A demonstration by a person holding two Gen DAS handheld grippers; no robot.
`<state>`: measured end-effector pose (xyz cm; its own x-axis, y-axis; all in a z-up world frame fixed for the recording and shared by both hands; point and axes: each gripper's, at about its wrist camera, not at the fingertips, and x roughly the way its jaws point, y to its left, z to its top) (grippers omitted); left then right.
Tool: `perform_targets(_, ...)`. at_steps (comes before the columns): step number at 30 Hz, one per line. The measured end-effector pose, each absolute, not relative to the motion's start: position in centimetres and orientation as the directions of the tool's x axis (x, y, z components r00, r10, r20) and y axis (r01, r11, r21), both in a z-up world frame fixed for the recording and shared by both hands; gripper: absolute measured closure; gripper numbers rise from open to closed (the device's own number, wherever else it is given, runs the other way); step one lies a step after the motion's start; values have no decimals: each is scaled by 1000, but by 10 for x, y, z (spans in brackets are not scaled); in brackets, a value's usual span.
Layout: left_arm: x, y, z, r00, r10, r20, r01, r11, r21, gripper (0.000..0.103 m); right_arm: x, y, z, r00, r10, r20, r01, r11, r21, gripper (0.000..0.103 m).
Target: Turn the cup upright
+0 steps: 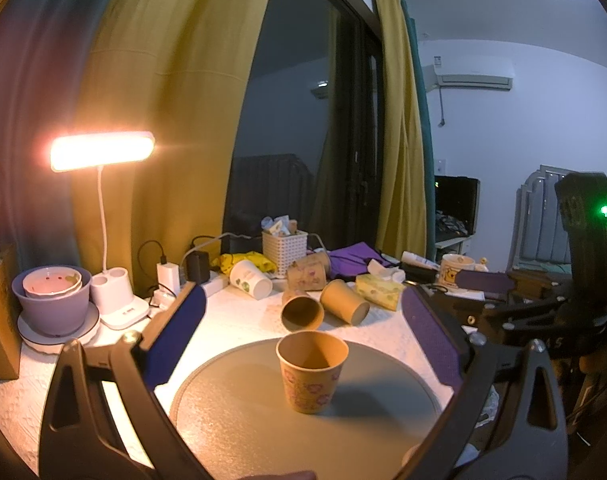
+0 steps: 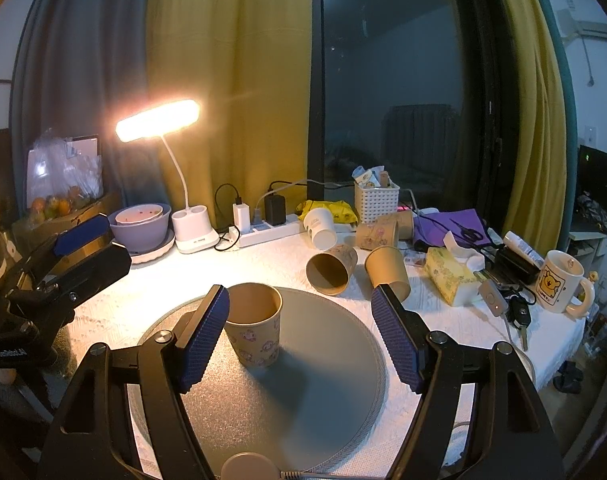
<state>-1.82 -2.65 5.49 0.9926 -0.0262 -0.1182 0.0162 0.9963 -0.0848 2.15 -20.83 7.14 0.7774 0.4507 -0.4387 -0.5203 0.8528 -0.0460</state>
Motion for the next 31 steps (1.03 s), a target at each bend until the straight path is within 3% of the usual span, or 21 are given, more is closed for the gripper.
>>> perform_targets(31,-22,-33,56,995,-33,-99,25,996,-81,4,20,-207,68,772,456,-443,-529,847,-49,26)
